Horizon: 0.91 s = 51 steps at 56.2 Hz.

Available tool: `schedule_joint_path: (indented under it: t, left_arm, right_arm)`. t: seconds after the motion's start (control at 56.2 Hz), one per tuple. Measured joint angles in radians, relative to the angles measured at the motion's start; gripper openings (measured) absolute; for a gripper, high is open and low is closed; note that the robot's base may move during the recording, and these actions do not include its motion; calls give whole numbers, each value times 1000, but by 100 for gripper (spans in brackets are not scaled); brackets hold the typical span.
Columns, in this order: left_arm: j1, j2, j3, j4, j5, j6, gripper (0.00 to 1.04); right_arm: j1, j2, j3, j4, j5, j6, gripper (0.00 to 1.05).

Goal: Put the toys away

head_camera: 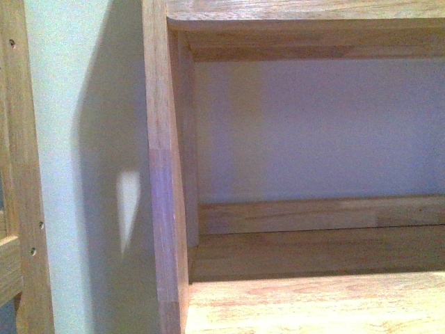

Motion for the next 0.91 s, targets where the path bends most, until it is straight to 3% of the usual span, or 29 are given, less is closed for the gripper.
schedule_joint_path:
  t: [0.053,0.445,0.908]
  left_arm:
    - [0,0,0,0,0,0,99]
    - [0,0,0,0,0,0,99]
    - [0,0,0,0,0,0,99]
  right_arm:
    - [23,-27,-51,-71,20,-25,74]
    - [29,-137,-233,-13,30,-51,15]
    - [29,-213,-345,21,30,-52,16]
